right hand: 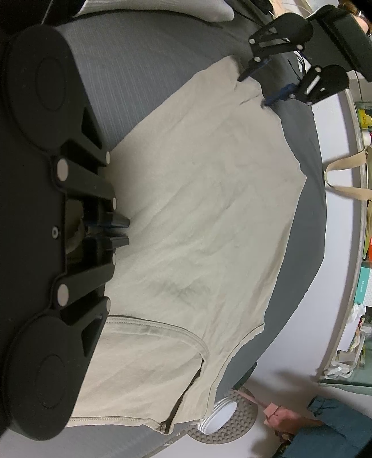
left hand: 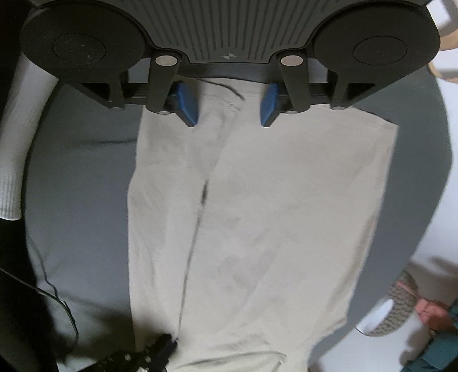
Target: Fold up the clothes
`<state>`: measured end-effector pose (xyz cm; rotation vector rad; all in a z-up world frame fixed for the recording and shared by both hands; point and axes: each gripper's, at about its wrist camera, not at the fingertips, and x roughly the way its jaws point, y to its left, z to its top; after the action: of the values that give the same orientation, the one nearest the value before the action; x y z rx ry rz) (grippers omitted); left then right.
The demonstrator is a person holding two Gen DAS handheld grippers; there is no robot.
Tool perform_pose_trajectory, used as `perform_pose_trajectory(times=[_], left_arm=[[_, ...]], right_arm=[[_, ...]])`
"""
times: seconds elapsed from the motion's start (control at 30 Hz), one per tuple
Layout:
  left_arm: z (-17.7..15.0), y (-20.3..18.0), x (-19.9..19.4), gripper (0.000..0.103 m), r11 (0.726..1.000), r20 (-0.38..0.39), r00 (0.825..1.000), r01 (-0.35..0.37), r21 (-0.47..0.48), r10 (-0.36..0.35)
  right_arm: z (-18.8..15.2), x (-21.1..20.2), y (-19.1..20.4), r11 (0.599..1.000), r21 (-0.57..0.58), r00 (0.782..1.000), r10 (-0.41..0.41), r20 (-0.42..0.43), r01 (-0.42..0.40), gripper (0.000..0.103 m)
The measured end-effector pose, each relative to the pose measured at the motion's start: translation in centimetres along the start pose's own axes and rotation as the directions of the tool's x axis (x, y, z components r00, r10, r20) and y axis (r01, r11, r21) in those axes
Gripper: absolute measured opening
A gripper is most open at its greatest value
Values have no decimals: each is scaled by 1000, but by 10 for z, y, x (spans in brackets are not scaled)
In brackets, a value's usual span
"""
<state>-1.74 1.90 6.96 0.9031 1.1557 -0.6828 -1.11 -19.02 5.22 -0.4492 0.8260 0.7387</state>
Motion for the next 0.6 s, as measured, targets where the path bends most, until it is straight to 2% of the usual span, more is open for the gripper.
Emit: perform_pose_trajectory(times=[0.1,0.23,0.27,0.37,0.43,0.5,0.57,0.6], left_arm=[[0,-6,4,38,1000,5,1000,17,17,-17],[-3,-13,8,25,1000,15,1000,-5,29,5],[-3,-14,8,19,1000,19,1000,-13,29,12],[-7,-22,5,9,999,31,999,-35,25,34],[-7,-27,3,7,999,40,998,-49,12,48],[-10,-32,0,6,998,45,997,-62,-12,62],[-13,-35,-6,6,996,48,995,-80,-41,82],[-13,-37,-9,6,995,52,994,-91,-48,93]], right_arm=[[-1,-1,3,999,-34,1000,-21,11,22,13],[-3,-4,5,996,-71,998,-59,34,61,35],[-3,-4,5,996,-74,998,-55,35,58,36],[-4,-5,1,998,-57,999,-32,32,34,36],[-4,-5,0,999,-49,999,-19,32,20,35],[-4,-6,-1,999,-44,1000,1,30,1,29],[-4,-7,0,999,-53,999,16,33,-14,14],[-4,-8,3,998,-63,999,18,38,-15,11]])
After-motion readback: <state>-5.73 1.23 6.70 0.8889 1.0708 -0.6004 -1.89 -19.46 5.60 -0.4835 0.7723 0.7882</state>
